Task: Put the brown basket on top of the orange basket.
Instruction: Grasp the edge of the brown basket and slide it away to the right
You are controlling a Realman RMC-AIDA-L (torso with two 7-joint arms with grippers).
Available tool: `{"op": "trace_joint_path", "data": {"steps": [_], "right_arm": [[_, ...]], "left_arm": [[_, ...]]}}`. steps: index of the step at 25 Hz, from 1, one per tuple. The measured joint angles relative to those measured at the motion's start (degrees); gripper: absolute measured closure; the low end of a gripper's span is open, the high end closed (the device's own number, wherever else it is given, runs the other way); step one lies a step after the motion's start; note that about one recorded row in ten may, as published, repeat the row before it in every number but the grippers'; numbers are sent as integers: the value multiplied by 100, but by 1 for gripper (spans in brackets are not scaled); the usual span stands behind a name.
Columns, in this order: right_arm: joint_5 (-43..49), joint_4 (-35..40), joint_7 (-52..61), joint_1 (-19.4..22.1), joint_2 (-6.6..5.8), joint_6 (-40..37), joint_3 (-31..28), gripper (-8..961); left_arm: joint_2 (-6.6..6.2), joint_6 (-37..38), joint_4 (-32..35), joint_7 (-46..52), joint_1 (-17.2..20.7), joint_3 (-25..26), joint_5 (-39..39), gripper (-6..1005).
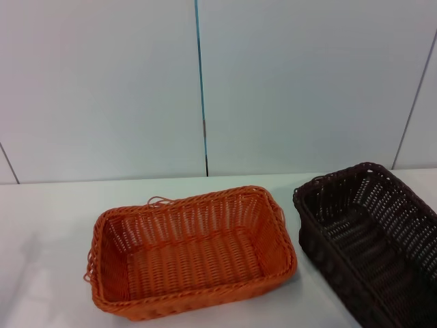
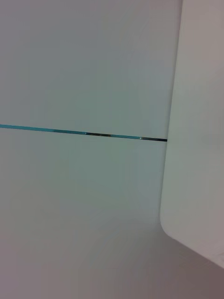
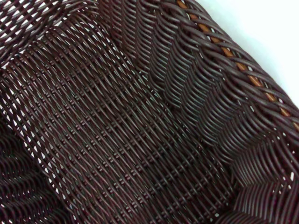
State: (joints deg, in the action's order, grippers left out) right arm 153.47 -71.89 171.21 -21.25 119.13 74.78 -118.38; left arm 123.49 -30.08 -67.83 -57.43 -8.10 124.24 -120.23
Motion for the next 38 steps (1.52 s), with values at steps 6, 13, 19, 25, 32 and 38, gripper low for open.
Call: {"op": "trace_joint_path", "data": {"steps": [6,13,19,25,32,38], "right_arm": [[169,-442,40,194,8,-15,-68,486],[398,-953,12,254,-29,47,-449,606],[756,-1297,-9,172,-41,289,-570,679],[795,-1338,-98,107,-53,391,-733,741],[1129,-1188,-205,22,-69,460,-714,789],[1444,-1346,-228,-214,-475,1083,-910,791]], "left_arm": [[0,-9,4,-6,41,4,0,77],[8,-50,-23,0,112,4,0,77],[17,-50,-1,1,121,4,0,77],[17,-51,16,2,118,4,0,77],[16,-100,50,1,125,4,0,77],[12,-151,58,2,125,4,0,77]]}}
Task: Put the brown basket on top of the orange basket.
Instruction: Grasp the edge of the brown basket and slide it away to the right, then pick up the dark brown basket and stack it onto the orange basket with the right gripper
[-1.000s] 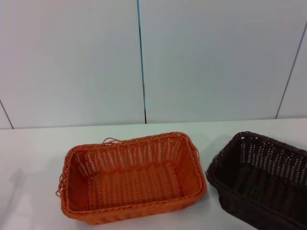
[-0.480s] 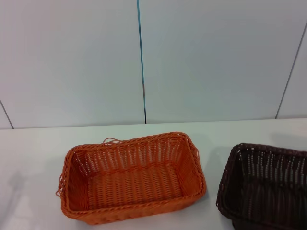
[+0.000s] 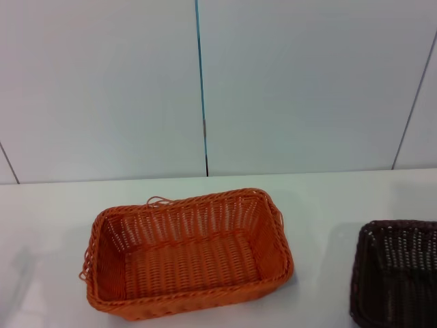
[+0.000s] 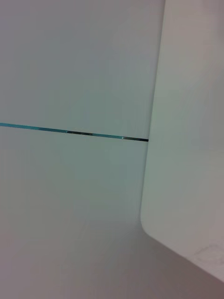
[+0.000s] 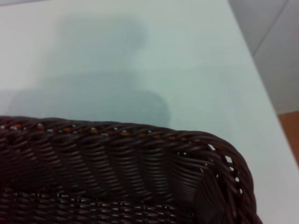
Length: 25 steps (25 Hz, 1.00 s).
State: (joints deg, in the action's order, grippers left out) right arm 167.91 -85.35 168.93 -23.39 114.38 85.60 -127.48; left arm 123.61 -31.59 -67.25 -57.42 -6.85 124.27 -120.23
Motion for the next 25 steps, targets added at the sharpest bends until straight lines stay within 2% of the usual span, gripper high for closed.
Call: {"op": "trace_joint_path", "data": {"steps": [2,4,5,6,7,9,13,17,21,25], "right_arm": [[1,0,-11,-35,-92,76,-99,792],[0,51,-31,-146,-250,269,-161,795],[2,158,-34,-251,-393,486,-179,796],[3,450,-35,-520,-720,926,-234,798],[3,450,-35,-520,-720,926,-234,799],[4,674,-49,-739,-915,1205,-349,802],[7,691,-91,-1013,-1051,1474,-470,806],[8,710,-44,-1412,-1276,1909,-589,809],[10,435,20,-1808,-1358,2316,-780,808],[14,404,67,-2098,-1385,2378,-815,808]], "left_arm": [[3,-30,6,1,0,0,0,77],[4,-49,10,1,0,0,0,77],[4,-52,12,0,0,0,0,77],[5,-52,16,-1,0,0,0,77],[5,-53,24,-2,0,0,0,77],[5,-55,46,-1,0,0,0,77],[19,-57,199,10,5,-1,16,77],[22,17,504,6,-49,-11,45,77],[23,174,779,-12,-123,-11,49,77],[30,469,991,0,-118,-60,54,77]]}}
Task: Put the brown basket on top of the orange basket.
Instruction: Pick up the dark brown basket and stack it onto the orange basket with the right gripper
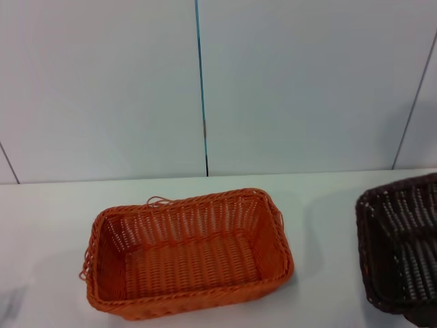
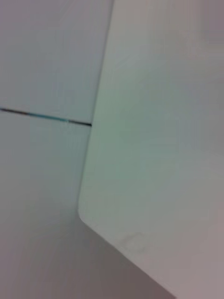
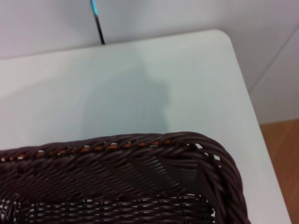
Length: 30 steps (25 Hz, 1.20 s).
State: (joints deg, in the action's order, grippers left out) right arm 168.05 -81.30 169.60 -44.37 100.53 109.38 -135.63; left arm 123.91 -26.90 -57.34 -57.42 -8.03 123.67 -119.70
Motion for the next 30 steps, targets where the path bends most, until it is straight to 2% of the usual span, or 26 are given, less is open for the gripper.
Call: {"op": "trace_joint_path", "data": {"steps": [9,17,22,25,30], "right_arm": [[1,207,131,-881,-66,-48,4,809],[10,386,235,-1574,43,-166,94,808],[11,370,267,-2127,239,-365,351,808],[10,516,273,-2473,456,-624,405,808],[-3,1211,275,-2927,902,-1531,434,808]], "left_arm": [[2,196,129,4,48,18,0,77],[-11,179,237,-8,-4,-15,0,76],[-16,177,359,-13,-77,-18,-31,76],[-17,165,398,-14,-84,-19,-38,77],[-19,158,423,-41,-57,-19,-43,77]]}}
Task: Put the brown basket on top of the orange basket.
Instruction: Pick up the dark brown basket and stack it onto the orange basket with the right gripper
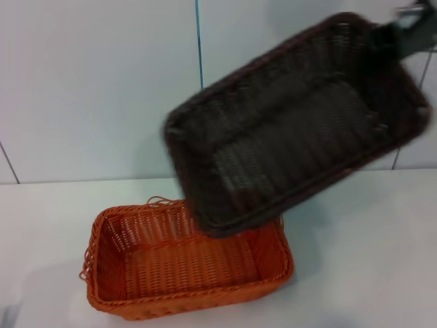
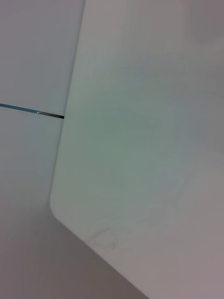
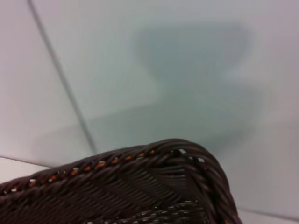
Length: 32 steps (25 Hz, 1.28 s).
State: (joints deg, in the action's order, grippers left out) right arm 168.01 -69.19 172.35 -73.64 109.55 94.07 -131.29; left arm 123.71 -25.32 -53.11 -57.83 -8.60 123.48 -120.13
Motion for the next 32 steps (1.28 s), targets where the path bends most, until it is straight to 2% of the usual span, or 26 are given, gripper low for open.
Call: {"op": "trace_joint_path", "data": {"steps": [7,10,15,18,23,32], "right_arm": [[1,654,0,-338,730,-1385,43,808],[3,898,1,-328,904,-1705,68,808],[-19,1103,2,-4,1087,-2018,43,808],[-256,1037,5,283,1141,-2235,71,808],[-1130,1025,9,795,1140,-2752,550,807],[-1836,1074,9,1178,1143,-3274,1098,807]], "left_arm": [[-19,-63,-20,-68,20,24,-6,77],[-24,-164,-69,-113,25,47,-10,78],[-37,-222,-139,-128,71,60,-80,78],[-34,-244,-211,-128,92,61,-238,78],[-28,-307,-284,-95,105,86,-388,78],[-20,-382,-320,-80,105,154,-406,79]]}}
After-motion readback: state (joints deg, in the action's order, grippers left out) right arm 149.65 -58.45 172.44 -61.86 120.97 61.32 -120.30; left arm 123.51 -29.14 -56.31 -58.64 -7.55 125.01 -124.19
